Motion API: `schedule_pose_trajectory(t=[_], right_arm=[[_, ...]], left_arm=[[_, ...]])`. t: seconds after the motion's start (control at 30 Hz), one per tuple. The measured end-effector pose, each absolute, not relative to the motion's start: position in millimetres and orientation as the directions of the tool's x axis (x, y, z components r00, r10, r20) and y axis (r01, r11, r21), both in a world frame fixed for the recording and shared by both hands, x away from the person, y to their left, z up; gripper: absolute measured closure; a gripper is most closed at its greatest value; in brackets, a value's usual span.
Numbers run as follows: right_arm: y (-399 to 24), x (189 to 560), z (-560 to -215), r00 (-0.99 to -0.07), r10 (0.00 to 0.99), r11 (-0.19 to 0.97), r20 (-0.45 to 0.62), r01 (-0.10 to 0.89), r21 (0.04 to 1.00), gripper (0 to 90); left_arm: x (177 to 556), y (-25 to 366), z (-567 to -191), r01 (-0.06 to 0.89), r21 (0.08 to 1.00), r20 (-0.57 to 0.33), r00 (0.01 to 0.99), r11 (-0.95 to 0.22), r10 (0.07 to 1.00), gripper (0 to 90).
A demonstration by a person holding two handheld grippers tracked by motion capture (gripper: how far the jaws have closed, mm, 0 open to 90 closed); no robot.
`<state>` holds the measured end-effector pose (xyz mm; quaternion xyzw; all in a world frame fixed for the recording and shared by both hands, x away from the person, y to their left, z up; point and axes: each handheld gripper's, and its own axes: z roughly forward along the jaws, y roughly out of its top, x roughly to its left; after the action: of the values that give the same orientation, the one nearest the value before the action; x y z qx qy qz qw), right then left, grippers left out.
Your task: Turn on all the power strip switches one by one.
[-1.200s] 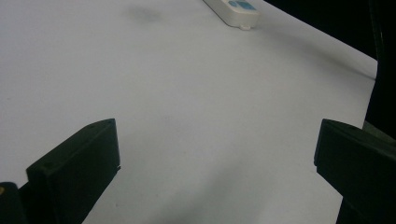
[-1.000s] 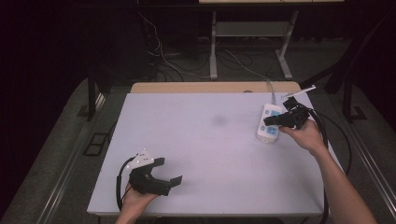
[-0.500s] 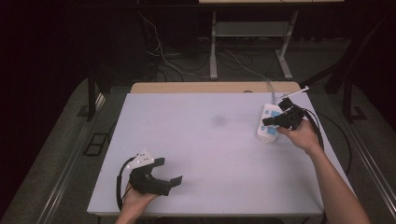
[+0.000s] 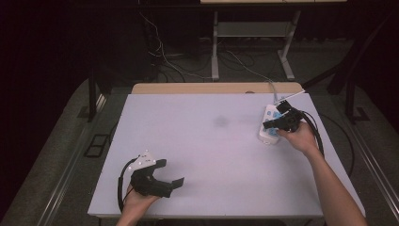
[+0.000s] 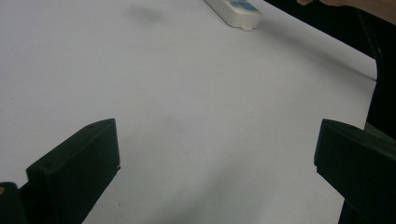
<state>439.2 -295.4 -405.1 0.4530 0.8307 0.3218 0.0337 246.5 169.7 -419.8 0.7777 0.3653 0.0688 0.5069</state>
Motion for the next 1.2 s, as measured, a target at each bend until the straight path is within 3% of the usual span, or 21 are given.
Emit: schedule_pose_trajectory(t=[1.2], right_arm=[[-296, 436, -419, -0.620, 0.761, 0.407, 0.191, 0.686, 0.603, 90.0]], left_arm=[[248, 173, -421, 0.505, 0.835, -0.264, 0.718, -0.219, 0.644, 0.0]])
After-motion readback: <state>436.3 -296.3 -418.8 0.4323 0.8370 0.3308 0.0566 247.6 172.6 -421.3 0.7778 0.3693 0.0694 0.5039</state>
